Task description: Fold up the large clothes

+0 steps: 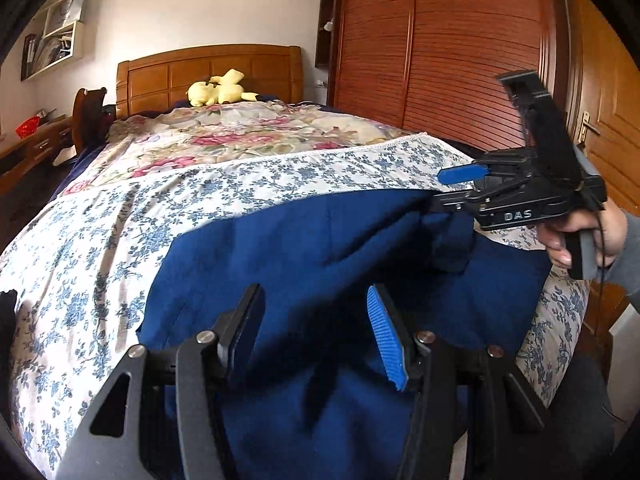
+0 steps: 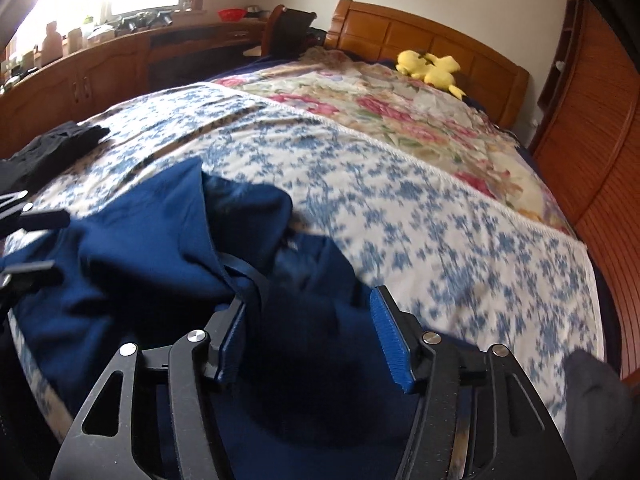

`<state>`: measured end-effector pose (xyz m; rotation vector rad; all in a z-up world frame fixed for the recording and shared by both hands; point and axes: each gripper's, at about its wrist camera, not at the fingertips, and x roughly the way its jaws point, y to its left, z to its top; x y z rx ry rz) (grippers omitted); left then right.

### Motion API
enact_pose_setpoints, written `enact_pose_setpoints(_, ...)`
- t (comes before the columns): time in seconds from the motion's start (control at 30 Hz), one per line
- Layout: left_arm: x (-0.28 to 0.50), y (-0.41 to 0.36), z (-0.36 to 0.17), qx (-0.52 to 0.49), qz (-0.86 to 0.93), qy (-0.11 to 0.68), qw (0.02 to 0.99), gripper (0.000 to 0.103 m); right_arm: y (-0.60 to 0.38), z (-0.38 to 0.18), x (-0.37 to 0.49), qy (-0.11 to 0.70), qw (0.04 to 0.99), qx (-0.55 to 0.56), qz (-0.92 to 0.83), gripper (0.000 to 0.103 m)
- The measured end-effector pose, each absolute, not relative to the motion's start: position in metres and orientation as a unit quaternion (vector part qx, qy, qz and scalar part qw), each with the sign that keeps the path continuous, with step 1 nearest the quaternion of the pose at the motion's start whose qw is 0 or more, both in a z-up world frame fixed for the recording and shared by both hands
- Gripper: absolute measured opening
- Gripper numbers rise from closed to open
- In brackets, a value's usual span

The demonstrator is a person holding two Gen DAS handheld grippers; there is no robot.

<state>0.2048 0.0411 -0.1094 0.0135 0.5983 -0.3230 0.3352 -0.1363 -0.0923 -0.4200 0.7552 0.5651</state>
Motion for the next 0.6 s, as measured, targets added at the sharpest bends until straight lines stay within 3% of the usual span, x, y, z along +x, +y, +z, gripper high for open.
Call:
enact_pose_setpoints(0.3,0.204,0.051,-0.107,0.004,-0.145,0.290,0.946,0.052,-0.127,-0.081,0.333,0.347,0.873,-0.192,0.284,0.061)
enact_pose_setpoints(0.43,0.202,0.072,-0.104,-0.005,-0.122,0.290,0.949,0.052,-0.123,-0.074,0.336,0.346,0.872,-0.161,0.306,0.068)
enact_pose_setpoints(0.6,0.199,0.099,-0.094,-0.008,-0.084,0.290,0.953,0.052,-0.125,-0.085,0.329,0.367,0.857,-0.163,0.323,0.069)
